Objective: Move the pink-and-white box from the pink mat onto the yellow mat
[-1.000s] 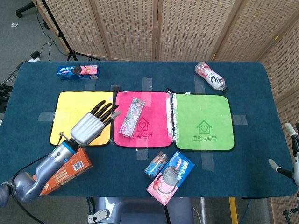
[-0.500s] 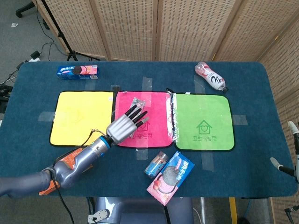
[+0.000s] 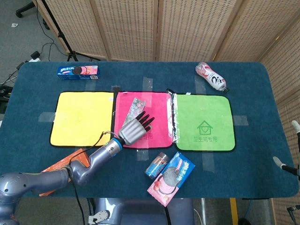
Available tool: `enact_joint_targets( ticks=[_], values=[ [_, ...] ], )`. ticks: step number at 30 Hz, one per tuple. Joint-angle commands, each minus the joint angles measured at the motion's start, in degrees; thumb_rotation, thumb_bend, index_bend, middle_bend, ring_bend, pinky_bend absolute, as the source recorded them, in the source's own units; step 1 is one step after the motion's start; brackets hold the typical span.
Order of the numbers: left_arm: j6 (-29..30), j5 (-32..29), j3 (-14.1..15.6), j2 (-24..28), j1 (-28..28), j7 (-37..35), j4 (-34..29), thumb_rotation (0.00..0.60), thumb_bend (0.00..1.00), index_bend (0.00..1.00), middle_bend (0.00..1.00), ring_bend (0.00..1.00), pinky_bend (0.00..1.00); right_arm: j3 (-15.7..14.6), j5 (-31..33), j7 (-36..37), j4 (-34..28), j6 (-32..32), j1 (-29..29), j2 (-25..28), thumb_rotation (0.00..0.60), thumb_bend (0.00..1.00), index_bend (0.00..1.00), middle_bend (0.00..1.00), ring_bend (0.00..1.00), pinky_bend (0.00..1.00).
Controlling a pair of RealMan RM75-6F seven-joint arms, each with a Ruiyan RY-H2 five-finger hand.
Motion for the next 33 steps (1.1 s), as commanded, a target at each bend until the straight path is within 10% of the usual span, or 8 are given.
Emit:
enact_joint_targets(
  ticks=[1,33],
  values=[
    [-0.1,-3.0,0.3,-0.9,-0.6,2.2,0.3,0.6,1.0,0.23,0.0,0.0,0.0,0.0,0.1,0.0,0.1,-0.2,0.1,0.0,0.6,0.0,0.0,0.0,0.0,0.0],
    [6.1,-27.8,6.6,12.8,2.7,9.1,-9.8,0.6,1.0,0.25,0.12,0.02,0.08,-1.1,-1.0,-0.3,-0.8,-1.0,0.4,0.0,0.6,0.0,0.0,0.0,0.0,0.0]
  ],
)
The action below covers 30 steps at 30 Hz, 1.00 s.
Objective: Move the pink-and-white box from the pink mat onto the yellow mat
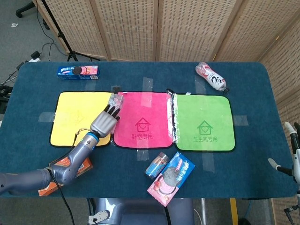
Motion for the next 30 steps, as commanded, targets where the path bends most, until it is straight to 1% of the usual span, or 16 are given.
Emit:
enact_joint_targets(
  ticks=[1,4,9,15,21,26,30],
  values=[
    [0.6,-2.4,1.1,1.8,0.6,-0.4,-0.6,0.6,1.0,0.25,0.12,0.02,0.08,0.0,-0.1,0.1,-0.1,0.1,0.0,0.1,0.6,0.0,0.0,0.0,0.0,0.0],
    [1.0,-4.2,2.2,3.3,0.6,-0.1,-1.5,0.6,1.0,0.25,0.12,0.02,0.08,-0.1,-0.2,0.1,-0.2,0.1,0.0,0.1,0.6,0.0,0.0,0.0,0.0,0.0],
    [1.7,-4.7,3.5,5.1,0.9,-0.5,-2.6,0.6,1.0,0.25,0.12,0.02,0.08,-0.2,-0.3,-0.1,-0.3,0.1,0.0,0.1,0.6,0.0,0.0,0.0,0.0,0.0],
    [2.6,-1.5,6.1,8.3,3.3,-4.0,-2.6,0.6,1.0,0.25,0.12,0.02,0.08,-0.1,-0.3,0.4,-0.5,0.3,-0.1,0.3,0.6,0.0,0.0,0.0,0.0,0.0],
    [2.9,0.2,6.8,10.6,5.1,-7.6,-2.1,0.6,1.0,0.25,0.12,0.02,0.08,-0.3,-0.8,0.1,-0.9,0.3,0.0,0.3,0.6,0.0,0.0,0.0,0.0,0.0],
    [2.9,0.6,7.3,11.6,5.6,-8.3,-2.0,0.6,1.0,0.25,0.12,0.02,0.08,-0.4,-1.1,-0.4,-1.2,0.5,0.0,0.3,0.6,0.0,0.0,0.0,0.0,0.0],
    [4.2,1.8,6.6,12.6,6.4,-10.6,-2.7,0.6,1.0,0.25,0.12,0.02,0.08,-0.6,-1.3,-0.6,-1.3,0.4,0.1,0.2,0.6,0.0,0.0,0.0,0.0,0.0]
  ],
)
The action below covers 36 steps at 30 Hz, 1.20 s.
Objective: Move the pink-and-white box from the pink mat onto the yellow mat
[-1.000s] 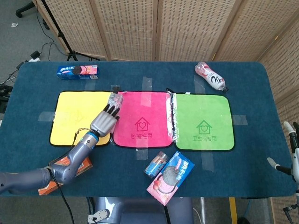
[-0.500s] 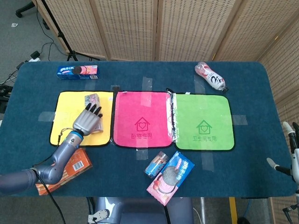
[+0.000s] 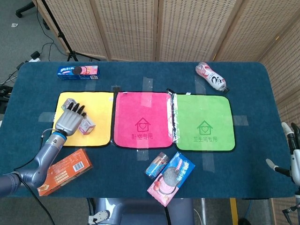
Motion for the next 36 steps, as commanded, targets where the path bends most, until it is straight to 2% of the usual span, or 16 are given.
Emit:
enact_joint_targets(
  ticks=[1,5,9,12,14,15,17,19,20,21,23,27,36],
  values=[
    [1.5,1.7,-0.9,1.0,0.9,-2.8,-0.8,0.6,1.0,0.25,0.1,0.02,0.08,-0.1,-0.2,0.0,0.0,0.0,0.1,0.0,0.6,0.0,0.0,0.0,0.0,0.0],
    [4.9,7.5,-3.1,2.2,2.8,-10.0,-1.3,0.6,1.0,0.24,0.01,0.01,0.08,-0.2,-0.4,0.1,-0.1,0.1,0.1,0.0,0.6,0.0,0.0,0.0,0.0,0.0],
    [10.9,15.9,-5.9,3.5,5.4,-21.4,-1.4,0.6,1.0,0.16,0.0,0.0,0.05,-0.3,-0.8,0.2,-0.3,0.4,0.0,0.1,0.6,0.0,0.0,0.0,0.0,0.0],
    [14.0,19.7,-6.9,5.0,6.9,-27.2,-2.0,0.6,1.0,0.15,0.0,0.0,0.04,-0.3,-1.0,0.2,-0.4,0.6,-0.1,0.2,0.6,0.0,0.0,0.0,0.0,0.0],
    [16.9,22.1,-7.6,6.5,8.4,-31.3,-3.2,0.6,0.96,0.14,0.0,0.0,0.03,-0.4,-1.2,0.2,-0.5,0.8,-0.2,0.2,0.6,0.0,0.0,0.0,0.0,0.0],
    [18.6,23.2,-8.0,7.3,9.3,-33.3,-3.9,0.6,0.91,0.13,0.0,0.0,0.02,-0.4,-1.3,0.2,-0.5,0.9,-0.2,0.2,0.6,0.0,0.0,0.0,0.0,0.0],
    [21.4,24.8,-8.2,8.7,11.2,-36.9,-5.2,0.6,0.72,0.11,0.0,0.0,0.0,-0.5,-1.5,0.2,-0.6,1.0,-0.3,0.2,0.6,0.0,0.0,0.0,0.0,0.0],
    [24.4,27.7,-7.5,12.1,14.6,-44.9,-9.0,0.58,0.41,0.08,0.0,0.0,0.0,-0.7,-2.0,0.2,-0.6,1.2,-0.3,0.2,0.6,0.0,0.0,0.0,0.0,0.0],
    [26.0,28.8,-7.1,13.1,16.0,-47.0,-9.9,0.564,0.22,0.06,0.0,0.0,0.0,-0.9,-2.5,0.4,-0.5,1.2,-0.3,0.3,0.6,0.0,0.0,0.0,0.0,0.0],
    [27.7,30.0,-6.5,13.9,17.5,-48.4,-10.4,0.55,0.08,0.04,0.0,0.0,0.0,-1.1,-3.0,0.7,-0.5,1.1,-0.2,0.4,0.6,0.0,0.0,0.0,0.0,0.0],
    [32.6,30.1,-5.0,15.4,22.7,-50.7,-11.8,0.545,0.0,0.01,0.0,0.0,0.0,-1.4,-4.0,1.1,-0.1,1.2,-0.2,0.5,0.6,0.0,0.0,0.0,0.0,0.0],
    [38.0,29.1,-2.4,17.2,30.6,-56.5,-13.1,0.545,0.0,0.0,0.0,0.0,0.0,-1.6,-4.9,1.5,0.5,2.0,-0.3,0.4,0.6,0.0,0.0,0.0,0.0,0.0],
    [44.6,27.4,-1.7,15.1,39.1,-61.8,-8.1,0.541,0.0,0.0,0.0,0.0,0.0,-1.3,-4.6,1.2,1.1,2.4,-0.3,0.0,0.6,0.0,0.0,0.0,0.0,0.0]
  ],
)
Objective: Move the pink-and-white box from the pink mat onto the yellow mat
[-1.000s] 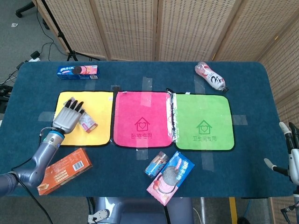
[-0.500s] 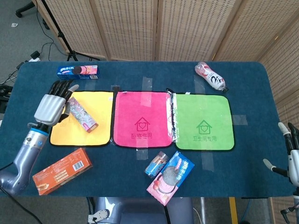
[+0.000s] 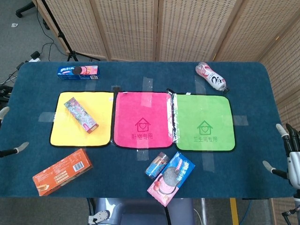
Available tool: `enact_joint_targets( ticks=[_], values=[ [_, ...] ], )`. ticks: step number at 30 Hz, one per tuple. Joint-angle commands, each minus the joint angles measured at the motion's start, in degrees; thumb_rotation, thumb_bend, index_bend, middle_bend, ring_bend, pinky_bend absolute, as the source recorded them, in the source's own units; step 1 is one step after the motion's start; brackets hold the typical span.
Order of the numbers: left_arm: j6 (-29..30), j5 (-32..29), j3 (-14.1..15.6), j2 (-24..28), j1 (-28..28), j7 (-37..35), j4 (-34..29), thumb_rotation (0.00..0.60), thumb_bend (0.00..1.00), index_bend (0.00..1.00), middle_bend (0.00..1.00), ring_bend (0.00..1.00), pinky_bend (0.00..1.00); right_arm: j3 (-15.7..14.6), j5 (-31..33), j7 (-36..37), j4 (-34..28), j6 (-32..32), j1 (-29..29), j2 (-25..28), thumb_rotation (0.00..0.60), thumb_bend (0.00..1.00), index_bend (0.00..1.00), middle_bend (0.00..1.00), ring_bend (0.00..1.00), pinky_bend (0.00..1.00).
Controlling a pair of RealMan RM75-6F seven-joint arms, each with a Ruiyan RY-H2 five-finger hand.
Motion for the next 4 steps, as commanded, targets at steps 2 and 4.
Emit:
enact_joint_targets(
  ticks=[2,4],
  values=[
    [3.5,-0.4,0.8,-2.1,4.8,-5.1,3.5,0.543,0.0,0.0,0.0,0.0,0.0,0.0,-0.1,0.0,0.0,0.3,-0.1,0.0,0.6,0.0,0.0,0.0,0.0,0.0],
    [4.0,-0.2,1.1,-2.5,6.2,-5.3,5.0,0.548,0.0,0.0,0.0,0.0,0.0,-0.1,-0.4,-0.4,0.1,0.5,-0.2,-0.1,0.6,0.0,0.0,0.0,0.0,0.0]
  ],
)
